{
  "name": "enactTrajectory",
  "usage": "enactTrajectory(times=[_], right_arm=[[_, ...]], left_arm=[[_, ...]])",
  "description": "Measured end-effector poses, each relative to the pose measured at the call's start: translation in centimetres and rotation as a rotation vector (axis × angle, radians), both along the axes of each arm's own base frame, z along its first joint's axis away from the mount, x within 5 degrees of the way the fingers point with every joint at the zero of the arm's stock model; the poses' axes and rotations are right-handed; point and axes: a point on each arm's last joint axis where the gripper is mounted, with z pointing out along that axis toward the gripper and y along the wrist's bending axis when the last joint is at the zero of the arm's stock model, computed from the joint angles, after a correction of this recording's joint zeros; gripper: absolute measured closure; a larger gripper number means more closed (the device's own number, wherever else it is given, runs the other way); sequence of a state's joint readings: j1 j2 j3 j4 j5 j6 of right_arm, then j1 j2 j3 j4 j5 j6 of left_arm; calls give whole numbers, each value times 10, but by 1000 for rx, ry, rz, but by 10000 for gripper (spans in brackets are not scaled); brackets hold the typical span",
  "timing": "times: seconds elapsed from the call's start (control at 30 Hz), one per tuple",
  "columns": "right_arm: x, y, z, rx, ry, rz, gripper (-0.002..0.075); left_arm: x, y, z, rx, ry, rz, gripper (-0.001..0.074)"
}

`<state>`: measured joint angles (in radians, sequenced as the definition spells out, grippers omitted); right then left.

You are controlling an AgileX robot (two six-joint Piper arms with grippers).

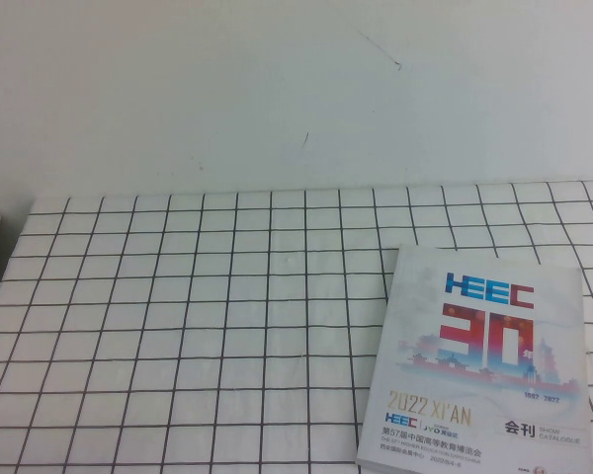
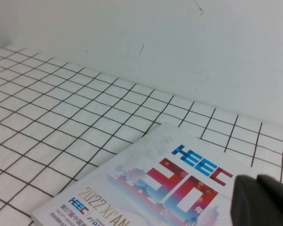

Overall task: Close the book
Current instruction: 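Close the open booklet and leave it lying on the table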

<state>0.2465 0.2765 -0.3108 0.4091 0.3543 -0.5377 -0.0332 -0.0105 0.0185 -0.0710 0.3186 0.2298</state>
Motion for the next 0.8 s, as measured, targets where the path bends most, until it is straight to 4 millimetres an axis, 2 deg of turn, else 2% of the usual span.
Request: enactTrajectory(times=[0.8], right_arm=[[1, -4, 1, -62, -34, -35, 729]], left_arm=[[0, 0, 0, 0, 5, 0, 738]])
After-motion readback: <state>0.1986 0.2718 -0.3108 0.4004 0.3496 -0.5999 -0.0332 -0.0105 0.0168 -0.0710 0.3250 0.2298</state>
